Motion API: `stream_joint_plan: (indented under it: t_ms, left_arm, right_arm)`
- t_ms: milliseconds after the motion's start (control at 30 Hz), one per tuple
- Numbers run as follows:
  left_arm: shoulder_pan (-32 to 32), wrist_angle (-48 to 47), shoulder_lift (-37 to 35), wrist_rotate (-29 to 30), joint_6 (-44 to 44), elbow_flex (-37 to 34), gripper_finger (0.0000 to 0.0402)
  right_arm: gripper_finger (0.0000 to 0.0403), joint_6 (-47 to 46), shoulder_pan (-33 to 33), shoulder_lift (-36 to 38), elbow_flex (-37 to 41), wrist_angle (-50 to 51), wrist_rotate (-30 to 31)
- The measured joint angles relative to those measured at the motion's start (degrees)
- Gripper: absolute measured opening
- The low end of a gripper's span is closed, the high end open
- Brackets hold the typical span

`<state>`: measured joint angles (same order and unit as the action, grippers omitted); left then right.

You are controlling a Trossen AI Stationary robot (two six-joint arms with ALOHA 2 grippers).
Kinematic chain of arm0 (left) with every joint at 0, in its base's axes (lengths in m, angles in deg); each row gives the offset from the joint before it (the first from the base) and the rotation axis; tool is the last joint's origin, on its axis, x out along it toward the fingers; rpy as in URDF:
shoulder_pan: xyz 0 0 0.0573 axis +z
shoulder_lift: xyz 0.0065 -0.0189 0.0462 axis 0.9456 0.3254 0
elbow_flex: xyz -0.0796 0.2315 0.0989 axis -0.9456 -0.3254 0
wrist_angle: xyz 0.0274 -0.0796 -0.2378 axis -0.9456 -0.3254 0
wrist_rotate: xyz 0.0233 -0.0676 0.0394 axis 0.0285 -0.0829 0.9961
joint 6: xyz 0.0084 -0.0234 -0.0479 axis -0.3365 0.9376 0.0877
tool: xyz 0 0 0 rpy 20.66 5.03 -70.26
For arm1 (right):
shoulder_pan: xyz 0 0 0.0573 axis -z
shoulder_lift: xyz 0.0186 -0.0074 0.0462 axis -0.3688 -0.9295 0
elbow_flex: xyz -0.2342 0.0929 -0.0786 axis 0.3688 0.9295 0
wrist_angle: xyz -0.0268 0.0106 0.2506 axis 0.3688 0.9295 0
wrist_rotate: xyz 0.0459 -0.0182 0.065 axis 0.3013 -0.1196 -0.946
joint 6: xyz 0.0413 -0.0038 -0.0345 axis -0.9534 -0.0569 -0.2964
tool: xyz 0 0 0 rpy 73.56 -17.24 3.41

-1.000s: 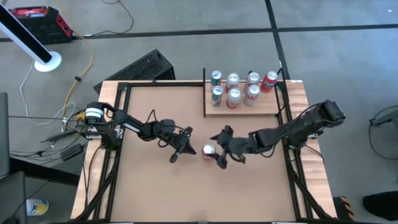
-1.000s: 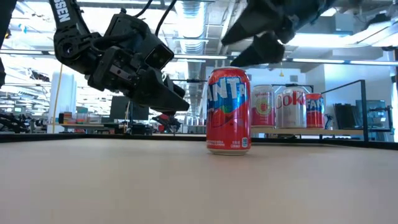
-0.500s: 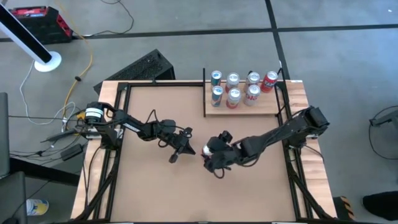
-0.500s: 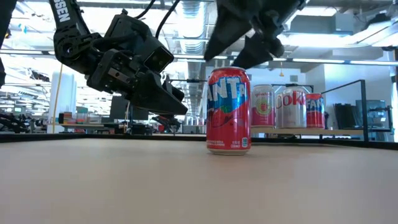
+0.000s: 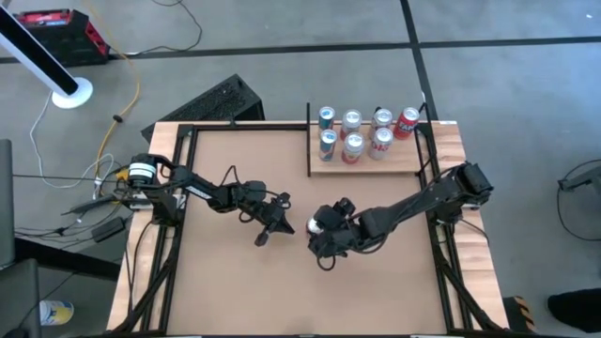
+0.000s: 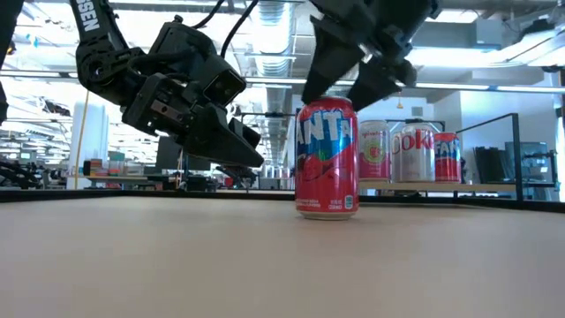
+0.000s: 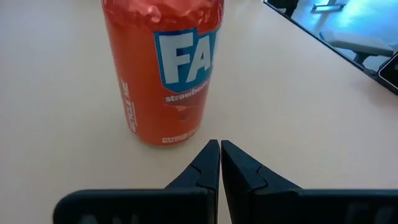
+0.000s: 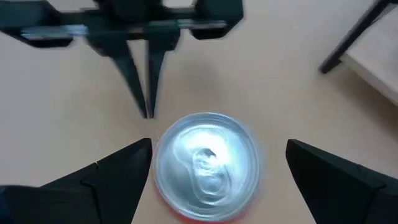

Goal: Place canned beverage on shelf
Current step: Put the orange soda can on the shelf aligned with the orange soda can

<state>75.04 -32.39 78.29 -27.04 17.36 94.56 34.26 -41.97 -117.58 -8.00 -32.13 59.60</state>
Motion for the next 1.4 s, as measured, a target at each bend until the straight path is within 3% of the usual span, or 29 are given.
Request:
stream_joint_plan:
  t_ms: [233, 567, 800, 1133, 1400]
  left_arm:
    - [0.0, 0.23, 0.0, 0.07, -0.15, 0.0, 0.0]
    - [0.0, -0.02, 0.0, 0.11, -0.14, -0.01, 0.0]
    - [0.0, 0.0, 0.0, 0.12, -0.14, 0.0, 0.0]
    - [0.0, -0.08, 0.0, 0.11, -0.08, -0.02, 0.0]
    - [0.0, 0.22, 0.0, 0.13, -0.03, -0.02, 0.0]
  right_arm:
    - [0.0387, -1.04, -0.21, -1.41, 0.04, -0.38, -1.3]
    - [0.0302, -2.46, -0.2, -0.97, 0.02, 1.79, -1.75]
    - [0.0294, 0.98, -0.73, 3.02, 0.12, 5.58, -5.63]
    - [0.0294, 2.65, -1.92, 15.4, 0.09, 26.77, -5.41]
    - [0.0294, 3.48, 1.97, 23.63, 0.09, 42.01, -2.33]
